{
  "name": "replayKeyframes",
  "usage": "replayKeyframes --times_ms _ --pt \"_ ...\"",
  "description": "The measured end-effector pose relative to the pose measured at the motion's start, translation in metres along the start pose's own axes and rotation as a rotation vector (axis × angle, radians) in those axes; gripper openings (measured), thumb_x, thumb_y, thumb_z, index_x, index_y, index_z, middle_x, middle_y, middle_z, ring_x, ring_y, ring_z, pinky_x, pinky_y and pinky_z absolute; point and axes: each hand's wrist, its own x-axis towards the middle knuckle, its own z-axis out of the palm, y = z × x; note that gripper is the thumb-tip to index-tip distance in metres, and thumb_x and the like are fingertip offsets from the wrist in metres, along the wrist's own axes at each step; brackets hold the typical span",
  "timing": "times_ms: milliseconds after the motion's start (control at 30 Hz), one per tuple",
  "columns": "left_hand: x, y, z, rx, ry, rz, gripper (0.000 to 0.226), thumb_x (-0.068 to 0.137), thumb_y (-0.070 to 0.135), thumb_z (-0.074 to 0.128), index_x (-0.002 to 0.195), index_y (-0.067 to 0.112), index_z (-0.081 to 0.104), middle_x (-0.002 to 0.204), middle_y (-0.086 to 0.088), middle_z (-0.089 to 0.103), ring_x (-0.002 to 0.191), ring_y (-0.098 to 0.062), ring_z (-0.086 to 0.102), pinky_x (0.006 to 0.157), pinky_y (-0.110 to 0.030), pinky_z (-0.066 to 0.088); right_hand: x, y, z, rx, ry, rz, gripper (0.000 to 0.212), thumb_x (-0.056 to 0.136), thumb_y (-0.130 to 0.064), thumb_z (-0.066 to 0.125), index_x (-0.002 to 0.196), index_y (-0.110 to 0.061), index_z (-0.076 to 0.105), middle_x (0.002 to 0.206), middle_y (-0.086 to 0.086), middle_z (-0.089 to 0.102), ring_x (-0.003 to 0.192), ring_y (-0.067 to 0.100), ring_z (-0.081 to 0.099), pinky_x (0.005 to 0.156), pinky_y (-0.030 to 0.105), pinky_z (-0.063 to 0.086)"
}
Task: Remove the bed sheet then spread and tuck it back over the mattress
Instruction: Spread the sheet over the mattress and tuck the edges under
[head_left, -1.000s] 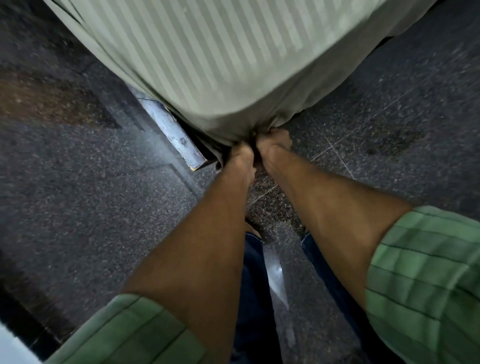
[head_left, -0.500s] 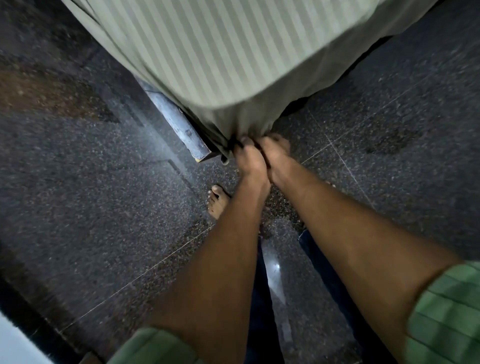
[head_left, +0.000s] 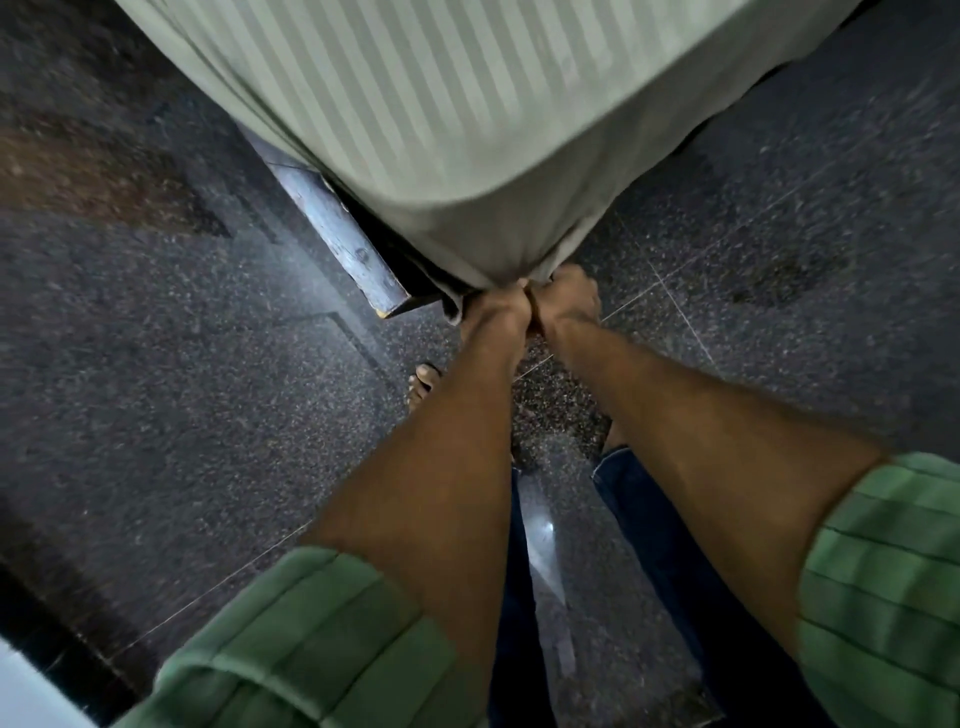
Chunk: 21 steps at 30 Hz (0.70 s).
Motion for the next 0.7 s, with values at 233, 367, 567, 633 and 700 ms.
replayKeyframes --times_ms 233,367,567,633,700 --pt "-0.028 0.008 -0.013 -0.266 -0.145 -0.016 0.044 0.11 0.034 0.041 0.078 0.01 0.059 0.07 -0.016 0.071 0.039 -0.014 0.061 0.031 -0.013 0.029 0.039 -0.024 0.002 0.286 0.025 0.241 0.051 0.083 -0.043 0.069 0.119 -0.007 0.068 0.119 0.016 0.071 0.103 0.032 0.072 0.078 0.041 0.063" --pt "-0.055 -0.015 -0.011 -0.64 -0.064 0.187 0.022 0.105 0.014 0.047 0.103 0.01 0.069 0.095 -0.018 0.074 0.063 -0.016 0.065 0.051 -0.023 0.048 0.018 -0.024 -0.004 0.599 0.207 0.28 0.051 0.075 -0.041 0.073 0.112 -0.008 0.064 0.103 0.014 0.074 0.086 0.031 0.073 0.067 0.036 0.06" --pt "-0.055 -0.004 -0.025 -1.337 -0.194 0.102 0.05 0.109 0.032 0.028 0.145 0.006 0.05 0.147 -0.013 0.056 0.129 -0.023 0.056 0.118 -0.037 0.038 -0.024 -0.038 -0.008 1.166 -0.284 0.327 0.047 0.106 -0.051 0.04 0.085 -0.015 0.062 0.072 0.004 0.061 0.062 0.017 0.061 0.054 0.024 0.048" --pt "-0.048 0.002 -0.034 -1.352 -0.249 0.091 0.053 0.108 0.035 0.025 0.146 0.006 0.049 0.152 -0.014 0.051 0.139 -0.023 0.049 0.119 -0.035 0.033 -0.02 -0.04 -0.012 1.195 -0.296 0.339 0.07 0.103 -0.064 0.031 0.122 -0.006 0.065 0.117 0.014 0.069 0.11 0.027 0.067 0.098 0.038 0.054" --pt "-0.044 0.008 -0.034 -1.337 -0.25 0.103 0.047 0.107 0.033 0.023 0.136 0.013 0.055 0.151 -0.012 0.053 0.138 -0.022 0.049 0.115 -0.032 0.033 -0.018 -0.04 -0.015 1.243 -0.334 0.346 0.083 0.1 -0.071 0.026 0.139 -0.005 0.058 0.134 0.02 0.064 0.127 0.032 0.061 0.114 0.043 0.043"
